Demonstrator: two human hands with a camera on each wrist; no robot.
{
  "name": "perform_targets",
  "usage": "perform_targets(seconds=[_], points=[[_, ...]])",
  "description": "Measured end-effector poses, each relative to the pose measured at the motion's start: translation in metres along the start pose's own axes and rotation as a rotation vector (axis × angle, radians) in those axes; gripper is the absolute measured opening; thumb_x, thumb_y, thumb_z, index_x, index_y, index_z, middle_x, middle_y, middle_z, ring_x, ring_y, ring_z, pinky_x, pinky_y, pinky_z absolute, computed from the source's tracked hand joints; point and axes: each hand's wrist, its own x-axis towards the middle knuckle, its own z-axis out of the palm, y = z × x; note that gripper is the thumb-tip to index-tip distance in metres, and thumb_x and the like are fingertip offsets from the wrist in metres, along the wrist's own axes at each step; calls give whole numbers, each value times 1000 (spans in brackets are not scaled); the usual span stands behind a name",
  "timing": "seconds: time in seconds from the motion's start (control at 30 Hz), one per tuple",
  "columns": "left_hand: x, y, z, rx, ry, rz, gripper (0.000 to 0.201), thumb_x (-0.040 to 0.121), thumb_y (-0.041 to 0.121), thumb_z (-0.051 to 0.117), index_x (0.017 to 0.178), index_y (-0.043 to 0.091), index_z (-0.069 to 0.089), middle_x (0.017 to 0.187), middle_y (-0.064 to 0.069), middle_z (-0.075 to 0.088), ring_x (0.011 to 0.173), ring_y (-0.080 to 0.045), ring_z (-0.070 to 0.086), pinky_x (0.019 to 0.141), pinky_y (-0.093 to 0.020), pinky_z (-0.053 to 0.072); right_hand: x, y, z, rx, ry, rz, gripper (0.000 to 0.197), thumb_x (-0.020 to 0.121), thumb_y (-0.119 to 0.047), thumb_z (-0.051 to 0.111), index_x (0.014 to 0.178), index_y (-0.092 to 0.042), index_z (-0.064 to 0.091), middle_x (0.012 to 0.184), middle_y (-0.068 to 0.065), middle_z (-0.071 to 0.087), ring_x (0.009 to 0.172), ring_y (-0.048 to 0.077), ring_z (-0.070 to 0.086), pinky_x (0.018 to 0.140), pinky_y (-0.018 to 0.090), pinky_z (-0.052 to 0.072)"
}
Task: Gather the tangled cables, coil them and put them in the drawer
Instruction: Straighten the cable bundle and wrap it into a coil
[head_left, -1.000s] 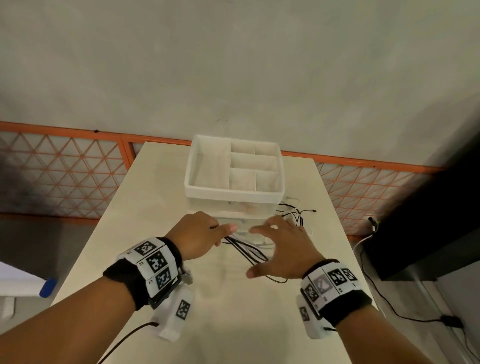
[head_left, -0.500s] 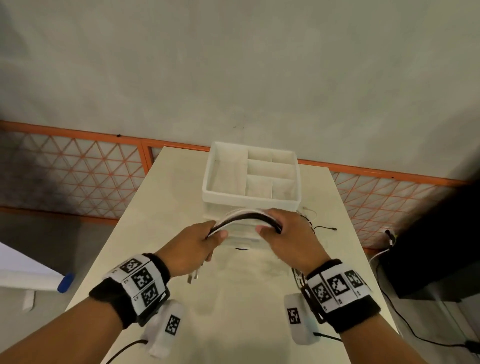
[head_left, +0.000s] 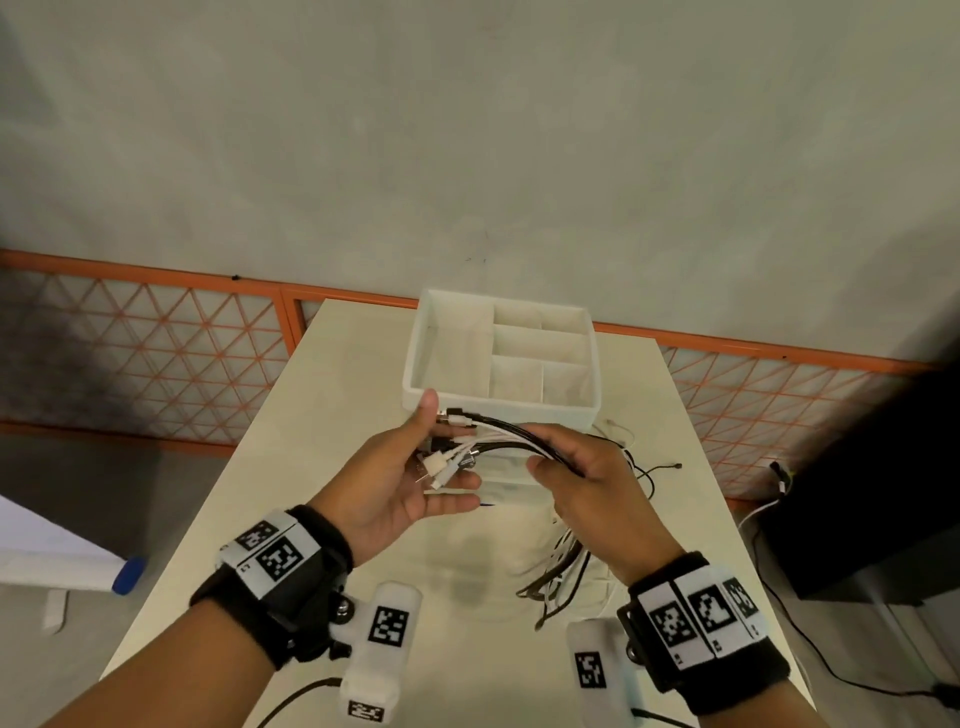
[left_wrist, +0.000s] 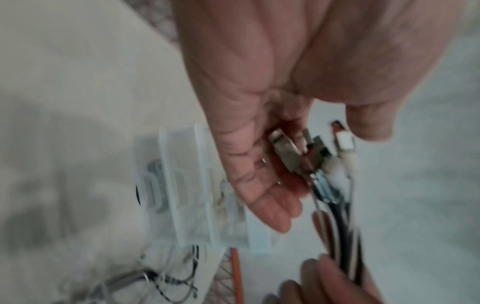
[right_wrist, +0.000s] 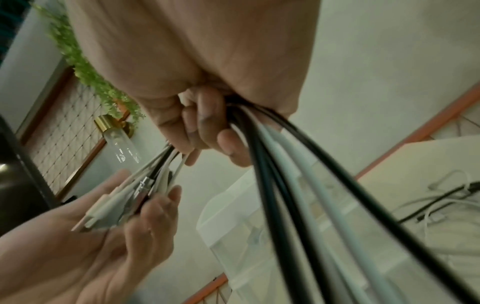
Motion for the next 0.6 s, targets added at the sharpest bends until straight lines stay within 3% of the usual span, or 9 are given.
perform_targets(seconds=[0.03,0.13,0.27,0.37,0.43,0.5,0.57,0.6], points=[[1,0,5,-61,38,-12,60,86,57,54,102,1,69,83,-17,69,70,-27,67,72,-42,62,-1,0,1,-6,-2,-23,38,97,-1,56,120,-27,70,78,-27,71,63,-10,62,61,7,43],[4,1,20,-49,126,3,60,89,60,50,98,2,66,77,-18,69,61,-25,65,57,-33,60,-5,-1,8,-40,-4,-97,34,96,-12,63,125,-30,68,109,-21,74,99,-3,69,83,11,50],[6,2,31,4,160,11,58,93,58,46,96,5,68,74,-15,68,54,-22,60,44,-25,50,-11,-3,15,28,-22,-156,36,99,-17,61,133,-31,64,118,-22,72,114,4,66,97,19,51],[7,1,33,-27,177,2,44,97,48,49,93,8,68,69,-10,67,46,-19,59,37,-20,43,-15,-3,16,8,-70,-202,38,101,-21,58,138,-32,59,123,-20,70,119,2,63,103,23,48],[7,0,34,-16,193,10,35,99,36,49,84,8,64,64,-10,66,44,-20,59,37,-21,42,-15,-2,16,-5,-73,-202,37,101,-24,58,137,-32,60,120,-20,71,113,1,65,99,21,50],[7,0,37,14,208,33,28,97,26,48,82,5,59,59,-10,63,44,-21,57,37,-23,41,-17,1,17,16,-16,-185,29,98,-23,62,126,-31,67,108,-17,75,90,-2,69,80,15,51],[7,0,39,63,234,66,23,95,19,48,81,4,57,59,-10,59,44,-20,56,37,-24,41,-17,2,18,36,54,-182,18,95,-20,68,112,-25,69,92,-8,75,63,0,59,62,13,43],[7,0,40,90,246,84,21,94,17,47,81,3,57,61,-11,56,44,-19,55,37,-24,40,-18,3,19,41,72,-187,14,93,-19,69,106,-23,69,88,-5,73,59,2,54,58,15,41]])
